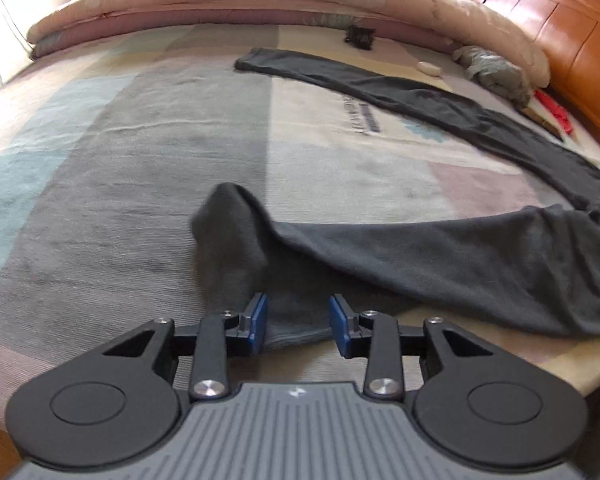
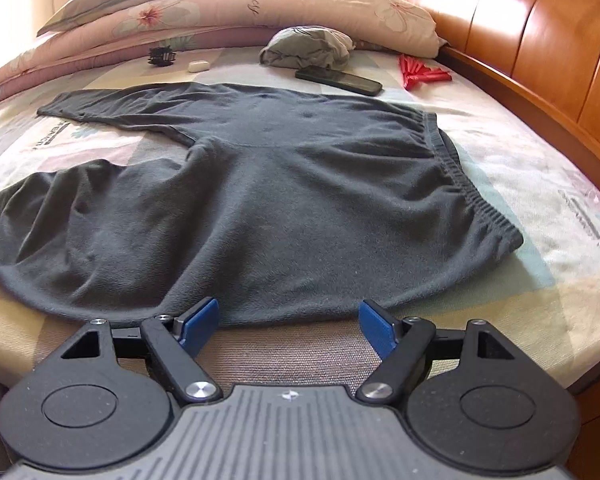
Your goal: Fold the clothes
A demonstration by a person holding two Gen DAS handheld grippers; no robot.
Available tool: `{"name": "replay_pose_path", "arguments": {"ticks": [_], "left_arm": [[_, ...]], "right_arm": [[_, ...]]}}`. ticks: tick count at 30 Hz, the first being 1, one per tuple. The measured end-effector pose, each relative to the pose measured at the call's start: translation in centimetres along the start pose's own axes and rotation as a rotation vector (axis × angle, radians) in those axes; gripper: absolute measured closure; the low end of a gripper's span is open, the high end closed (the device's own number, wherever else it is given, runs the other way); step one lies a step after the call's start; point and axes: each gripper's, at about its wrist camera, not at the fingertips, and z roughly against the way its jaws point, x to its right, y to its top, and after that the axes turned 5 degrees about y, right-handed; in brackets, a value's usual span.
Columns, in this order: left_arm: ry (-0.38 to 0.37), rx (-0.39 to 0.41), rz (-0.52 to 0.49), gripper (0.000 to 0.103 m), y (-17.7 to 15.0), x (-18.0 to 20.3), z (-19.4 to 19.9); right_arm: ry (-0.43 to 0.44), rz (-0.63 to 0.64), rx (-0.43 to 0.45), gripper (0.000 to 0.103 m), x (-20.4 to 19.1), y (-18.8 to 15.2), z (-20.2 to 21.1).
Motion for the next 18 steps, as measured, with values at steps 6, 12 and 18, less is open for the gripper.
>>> {"name": "replay_pose_path", "arguments": {"ticks": [6,12,18], "left_arm": [[0.009,0.036,-0.024,0.064,0.4,-2.9,1.0],[-0.109,0.096,-0.089,0.060,-0.9,-2.6,4.6],[-0.158,0.077,-0.094,0.060,-2.1,-3.1,5.3]], "right_arm": [[0.045,0.100,0.039,0.022,-3.7,3.1,2.3],[0.268,0.268,0.032,0.022,-11.7,6.9,1.8],[0.474,0.484,-0.008,0.022,-21.2,9.2,-0.6]]}}
